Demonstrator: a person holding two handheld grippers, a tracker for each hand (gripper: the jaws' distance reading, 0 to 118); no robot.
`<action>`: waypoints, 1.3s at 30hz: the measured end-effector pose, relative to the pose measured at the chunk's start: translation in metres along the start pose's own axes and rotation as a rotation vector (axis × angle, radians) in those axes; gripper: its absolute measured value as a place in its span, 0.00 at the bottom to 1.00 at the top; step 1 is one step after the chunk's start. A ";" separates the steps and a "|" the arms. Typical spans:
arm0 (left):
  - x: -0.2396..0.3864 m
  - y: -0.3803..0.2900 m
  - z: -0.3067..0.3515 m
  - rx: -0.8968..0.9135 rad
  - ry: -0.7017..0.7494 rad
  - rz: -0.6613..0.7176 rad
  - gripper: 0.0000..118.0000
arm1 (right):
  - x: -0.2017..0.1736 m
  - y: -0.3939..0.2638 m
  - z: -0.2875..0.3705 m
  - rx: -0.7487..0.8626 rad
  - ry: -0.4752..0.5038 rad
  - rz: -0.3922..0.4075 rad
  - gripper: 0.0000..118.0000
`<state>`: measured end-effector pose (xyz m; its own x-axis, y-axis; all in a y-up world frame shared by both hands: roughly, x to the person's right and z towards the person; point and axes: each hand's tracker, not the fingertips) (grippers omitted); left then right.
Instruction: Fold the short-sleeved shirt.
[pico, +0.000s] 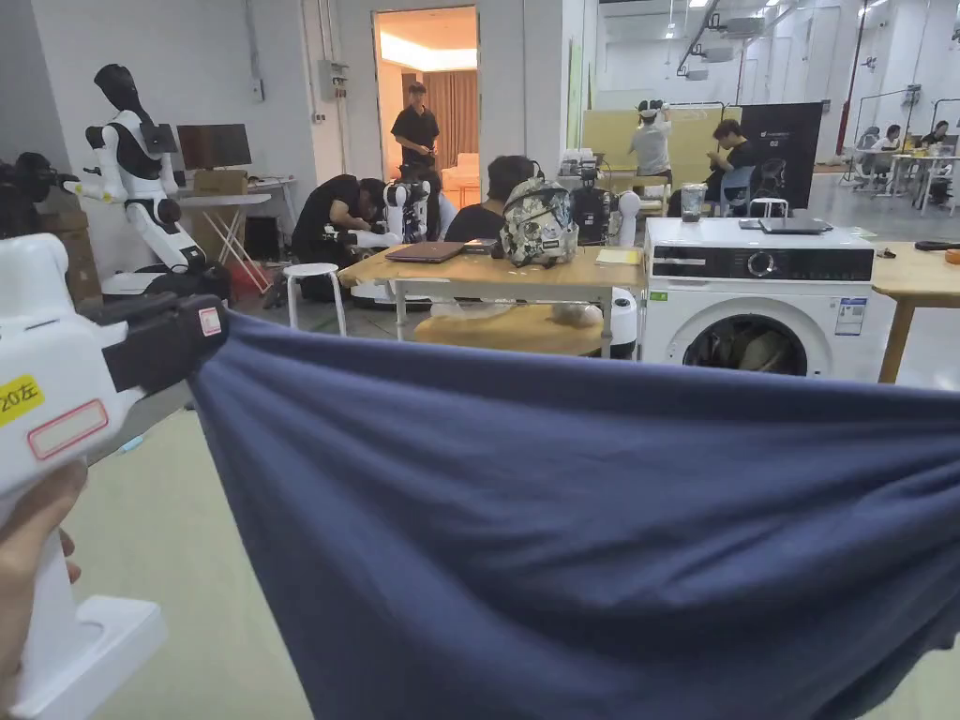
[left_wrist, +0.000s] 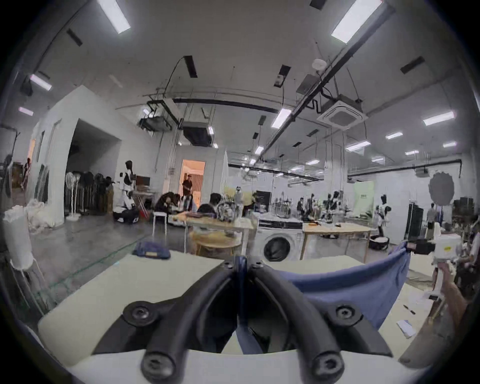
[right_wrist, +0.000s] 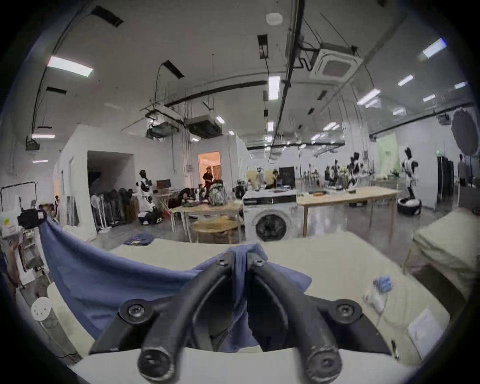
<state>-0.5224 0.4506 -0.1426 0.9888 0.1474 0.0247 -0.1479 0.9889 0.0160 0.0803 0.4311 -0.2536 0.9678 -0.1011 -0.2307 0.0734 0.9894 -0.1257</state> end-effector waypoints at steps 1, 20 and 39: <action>0.001 0.005 -0.007 0.007 -0.006 -0.037 0.00 | -0.002 0.008 -0.004 0.011 -0.003 0.005 0.06; 0.008 0.064 -0.148 -0.076 0.043 -0.122 0.00 | 0.006 0.100 -0.143 -0.024 -0.065 0.087 0.05; -0.014 -0.266 0.028 -0.548 0.061 0.148 0.00 | 0.037 -0.251 0.025 -0.427 -0.130 -0.155 0.05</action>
<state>-0.4973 0.1847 -0.1194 0.9602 0.2704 -0.0708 -0.2683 0.8207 -0.5044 0.1041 0.1813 -0.2060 0.9773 -0.2037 -0.0587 0.1404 0.8294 -0.5407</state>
